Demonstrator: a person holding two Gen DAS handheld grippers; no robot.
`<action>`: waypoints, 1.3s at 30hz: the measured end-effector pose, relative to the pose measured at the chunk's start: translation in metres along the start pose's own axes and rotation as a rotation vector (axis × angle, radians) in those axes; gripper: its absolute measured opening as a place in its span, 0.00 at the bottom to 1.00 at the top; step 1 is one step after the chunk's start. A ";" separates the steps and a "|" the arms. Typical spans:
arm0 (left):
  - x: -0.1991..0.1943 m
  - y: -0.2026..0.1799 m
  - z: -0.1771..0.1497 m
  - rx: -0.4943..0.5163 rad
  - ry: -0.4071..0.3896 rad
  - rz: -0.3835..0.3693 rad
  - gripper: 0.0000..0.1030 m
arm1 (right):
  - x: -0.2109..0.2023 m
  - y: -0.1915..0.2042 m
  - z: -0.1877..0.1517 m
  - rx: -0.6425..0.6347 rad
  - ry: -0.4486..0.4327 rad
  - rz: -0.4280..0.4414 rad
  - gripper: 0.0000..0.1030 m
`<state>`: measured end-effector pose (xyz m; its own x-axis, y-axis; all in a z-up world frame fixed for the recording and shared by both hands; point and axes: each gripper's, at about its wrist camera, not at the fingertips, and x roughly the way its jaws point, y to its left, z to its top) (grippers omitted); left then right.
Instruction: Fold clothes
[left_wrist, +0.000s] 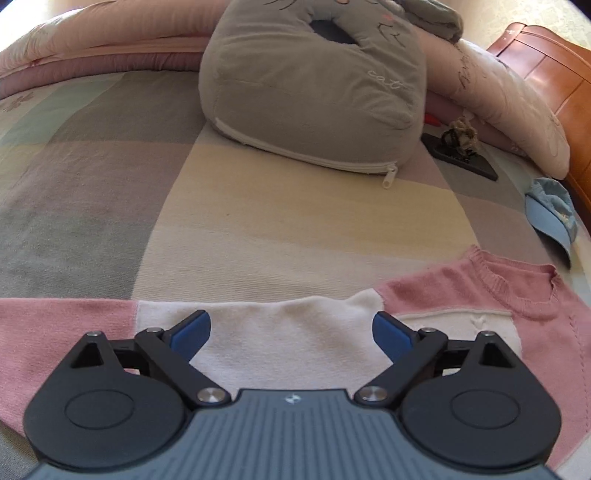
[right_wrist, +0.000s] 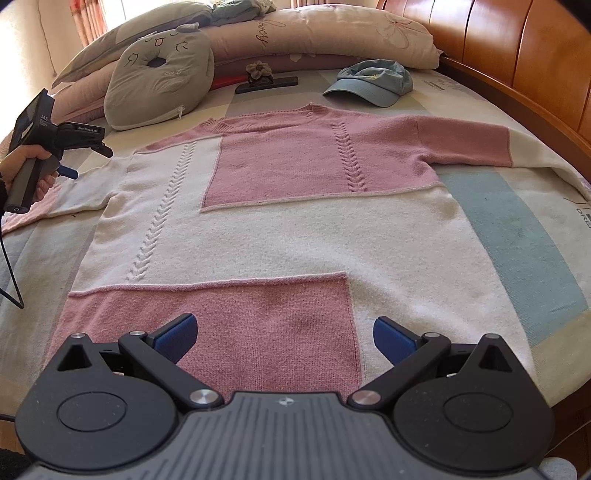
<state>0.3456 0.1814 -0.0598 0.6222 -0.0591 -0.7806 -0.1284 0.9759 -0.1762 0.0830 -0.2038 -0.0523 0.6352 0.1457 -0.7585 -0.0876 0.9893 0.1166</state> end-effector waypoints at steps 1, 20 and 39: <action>-0.008 -0.013 -0.003 0.040 -0.004 -0.032 0.92 | 0.001 -0.003 0.001 0.004 -0.002 0.000 1.00; -0.068 -0.195 -0.196 0.677 0.134 -0.322 0.93 | 0.046 -0.057 -0.008 -0.014 0.033 -0.083 1.00; -0.137 -0.168 -0.264 0.649 0.099 -0.189 0.98 | 0.041 -0.064 -0.019 -0.090 -0.028 -0.020 1.00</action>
<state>0.0778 -0.0304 -0.0817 0.5108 -0.2298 -0.8284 0.4842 0.8731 0.0563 0.0999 -0.2612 -0.1031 0.6584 0.1265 -0.7420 -0.1421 0.9889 0.0425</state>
